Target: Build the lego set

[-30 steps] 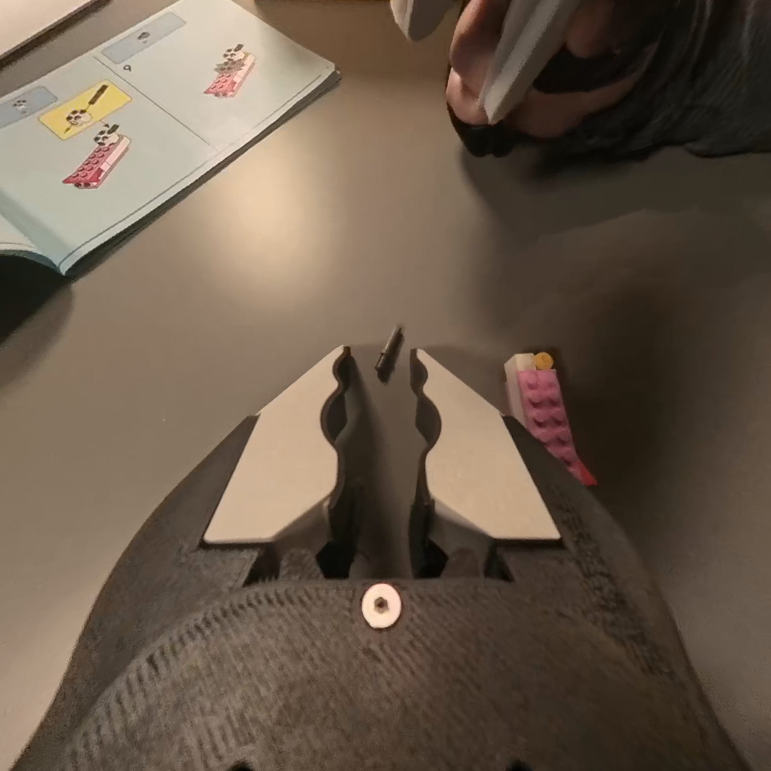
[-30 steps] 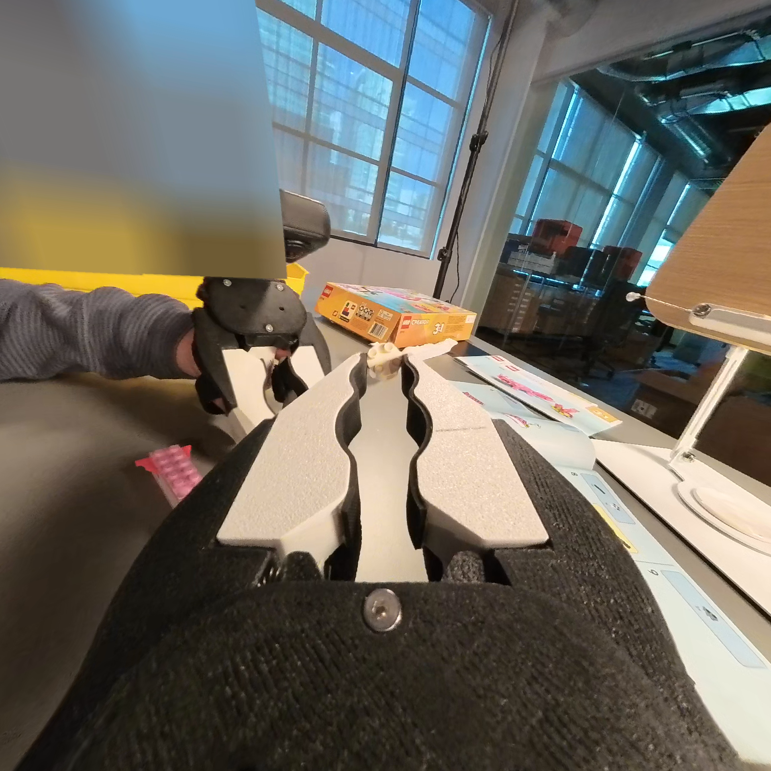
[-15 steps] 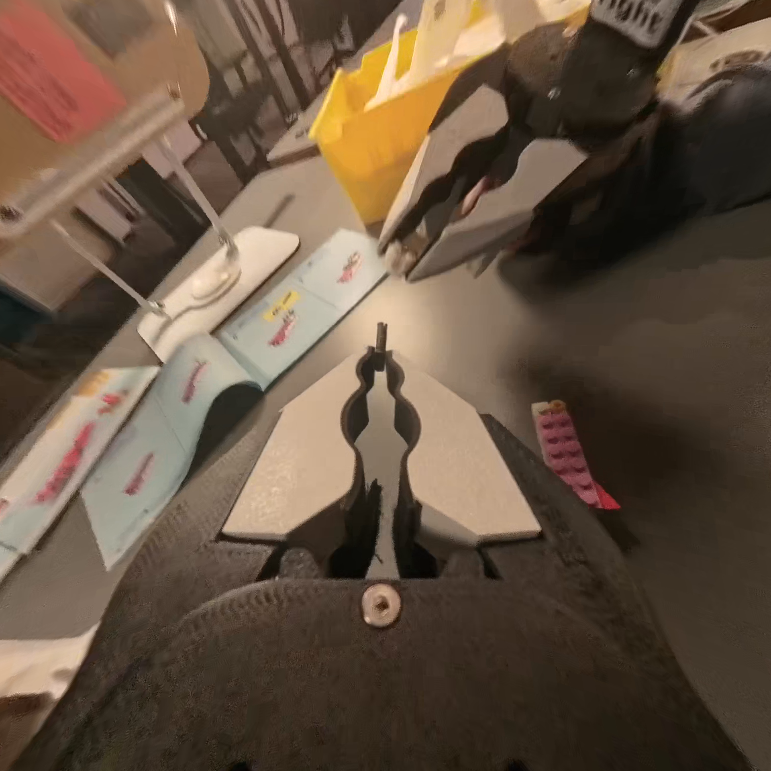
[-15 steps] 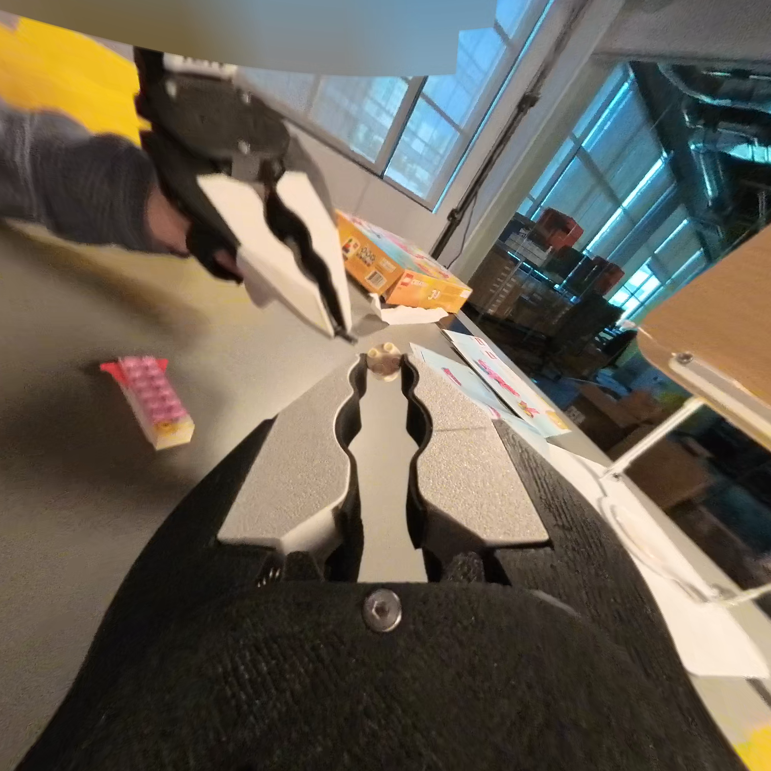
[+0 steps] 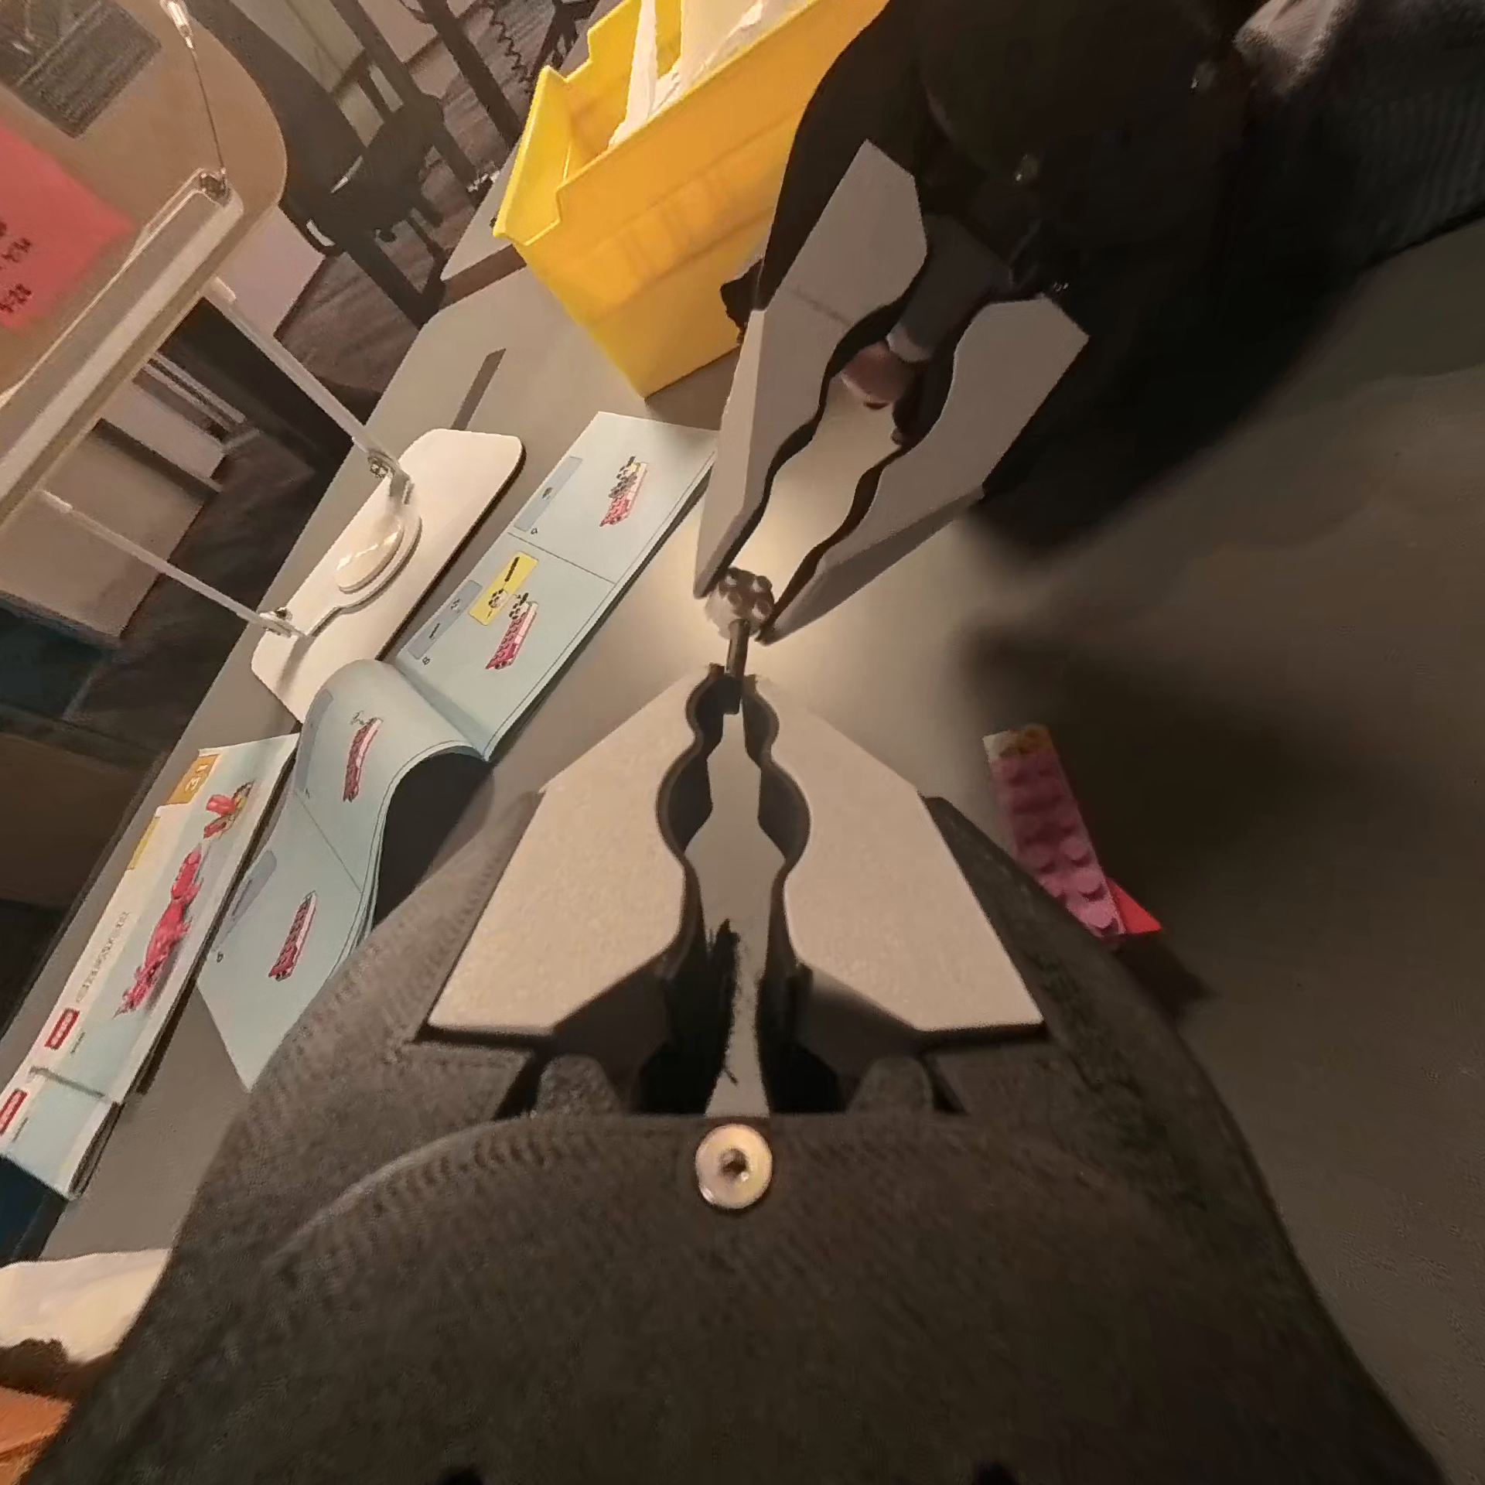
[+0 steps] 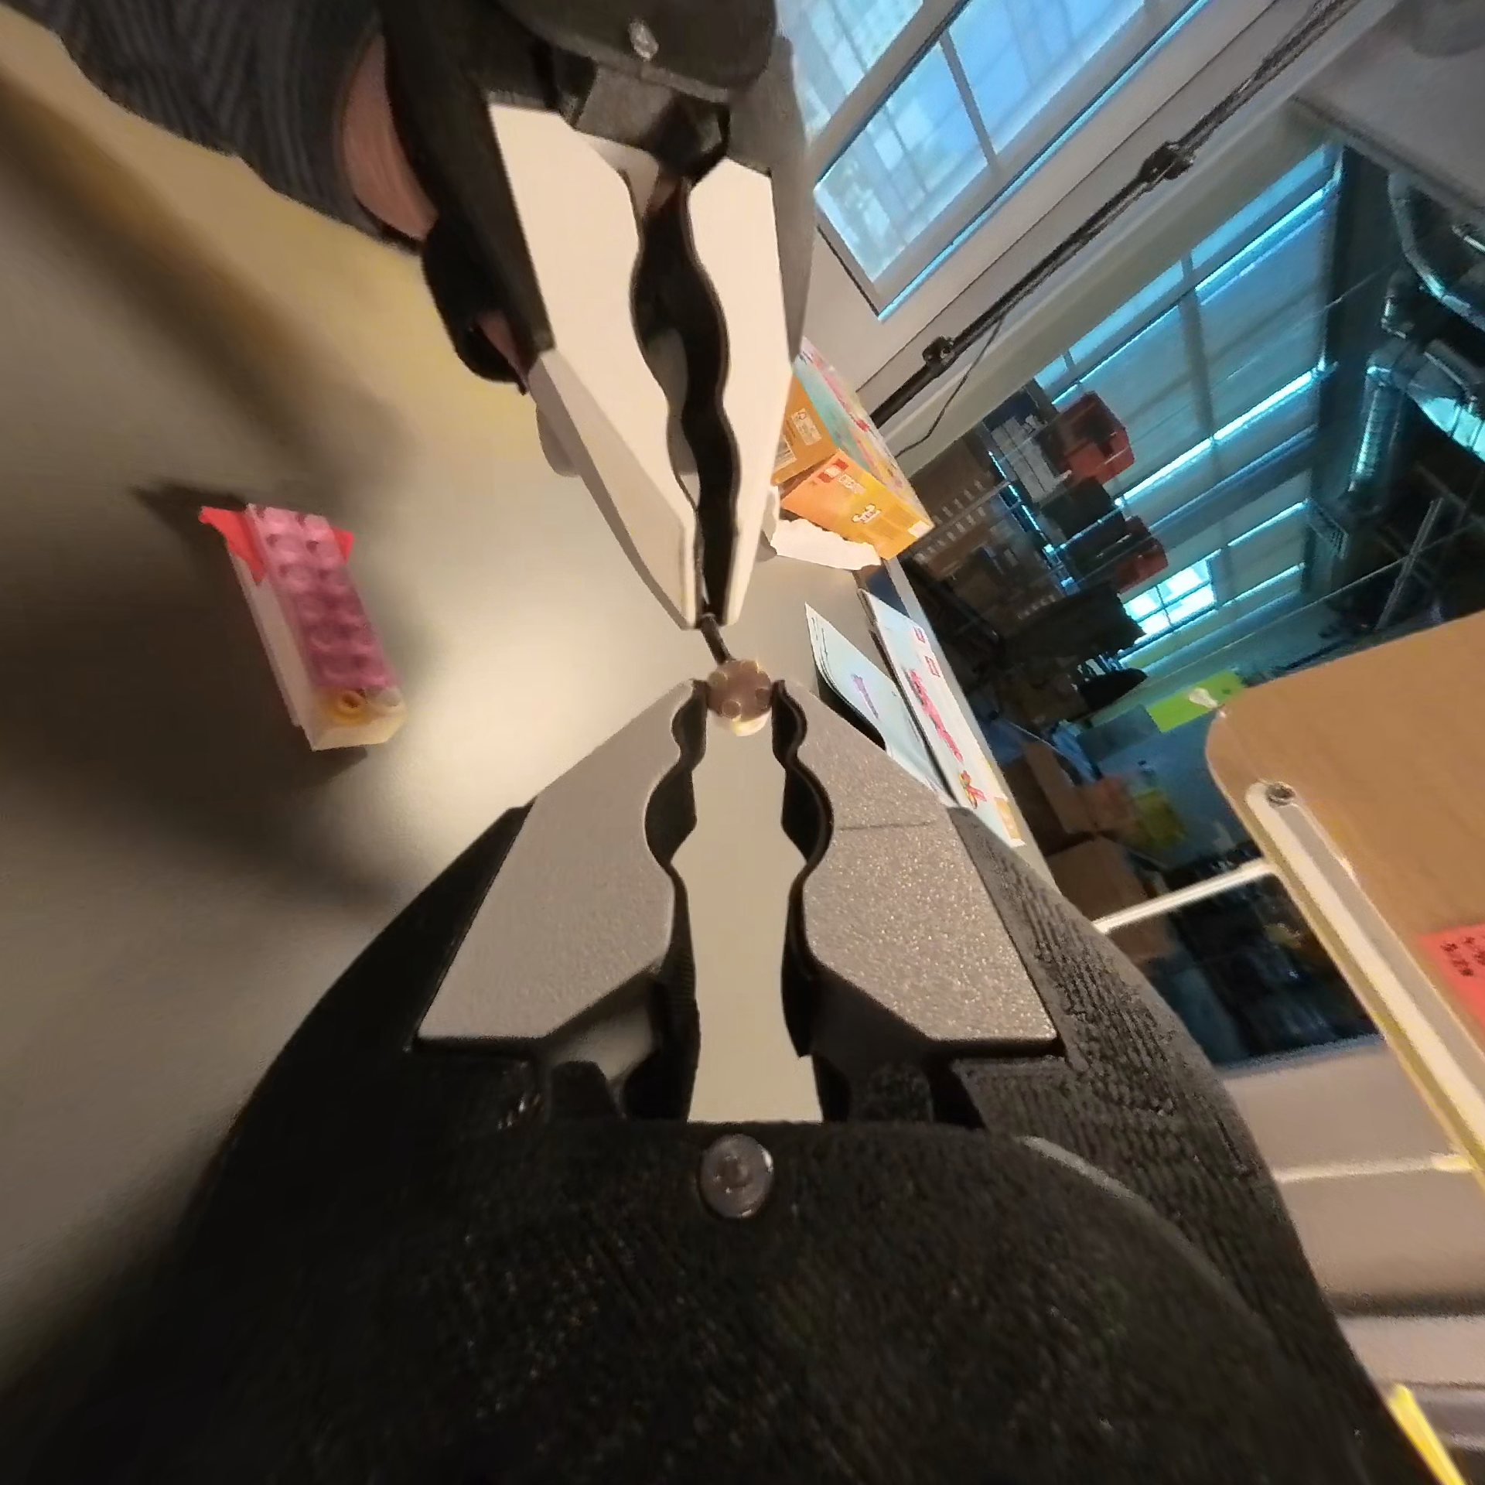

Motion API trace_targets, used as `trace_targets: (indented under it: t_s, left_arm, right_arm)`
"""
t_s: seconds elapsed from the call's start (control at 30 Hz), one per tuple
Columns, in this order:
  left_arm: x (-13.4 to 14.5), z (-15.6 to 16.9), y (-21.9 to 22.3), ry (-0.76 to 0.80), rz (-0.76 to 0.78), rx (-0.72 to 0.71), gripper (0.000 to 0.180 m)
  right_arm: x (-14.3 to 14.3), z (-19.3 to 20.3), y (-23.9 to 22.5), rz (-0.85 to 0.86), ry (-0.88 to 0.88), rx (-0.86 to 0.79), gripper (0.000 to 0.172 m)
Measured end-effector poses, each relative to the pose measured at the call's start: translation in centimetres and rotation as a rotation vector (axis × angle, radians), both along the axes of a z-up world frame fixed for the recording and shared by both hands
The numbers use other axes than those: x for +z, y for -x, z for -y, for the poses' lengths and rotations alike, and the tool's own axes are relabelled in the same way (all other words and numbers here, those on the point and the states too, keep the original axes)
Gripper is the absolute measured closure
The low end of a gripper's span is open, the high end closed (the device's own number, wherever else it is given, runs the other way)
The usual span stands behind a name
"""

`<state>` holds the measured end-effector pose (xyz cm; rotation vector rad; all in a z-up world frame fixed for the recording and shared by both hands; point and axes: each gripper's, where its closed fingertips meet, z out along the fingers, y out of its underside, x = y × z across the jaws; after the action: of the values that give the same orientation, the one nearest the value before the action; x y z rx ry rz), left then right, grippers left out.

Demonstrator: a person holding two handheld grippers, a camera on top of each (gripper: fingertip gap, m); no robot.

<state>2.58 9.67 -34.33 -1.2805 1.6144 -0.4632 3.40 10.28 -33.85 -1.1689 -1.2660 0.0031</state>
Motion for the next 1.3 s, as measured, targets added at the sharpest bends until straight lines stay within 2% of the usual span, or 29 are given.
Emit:
trace_targets:
  t_s: [0.3, 0.5, 0.63, 0.7, 0.83, 1.03, 1.2, 1.3]
  left_arm:
    - [-0.7, -0.4, 0.0, 0.0, -0.06, 0.046, 0.177]
    - [-1.4, -0.7, 0.1, 0.021, -0.104, 0.086, 0.177]
    - [-1.0, -0.3, -0.3, 0.057, -0.073, 0.075, 0.179]
    - [-0.6, 0.3, -1.0, 0.092, -0.033, 0.05, 0.18]
    - [-0.7, -0.2, -0.6, 0.035, -0.073, 0.076, 0.18]
    - [-1.3, -1.3, 1.1, 0.203, -0.053, 0.103, 0.18]
    - [-3.1, -2.8, 4.6, 0.411, -0.092, 0.158, 0.159]
    - [-4.5, -2.3, 6.1, 0.581, -0.146, 0.163, 0.144]
  right_arm:
    - [-0.6, -0.4, 0.0, 0.071, -0.033, -0.046, 0.157]
    - [-1.4, -0.8, 0.0, 0.212, -0.125, -0.104, 0.157]
    - [-1.8, -0.7, 0.2, 0.255, -0.149, -0.108, 0.158]
    - [-2.0, -0.1, 1.1, 0.237, -0.128, -0.067, 0.157]
    - [-2.0, -0.5, 1.2, 0.2, -0.097, -0.074, 0.157]
    - [-2.1, -0.9, 0.4, 0.173, -0.049, -0.091, 0.157]
    - [-2.2, -1.3, -0.2, 0.106, 0.033, -0.1, 0.158]
    - [-2.3, -1.5, -0.3, 0.065, 0.079, -0.095, 0.158]
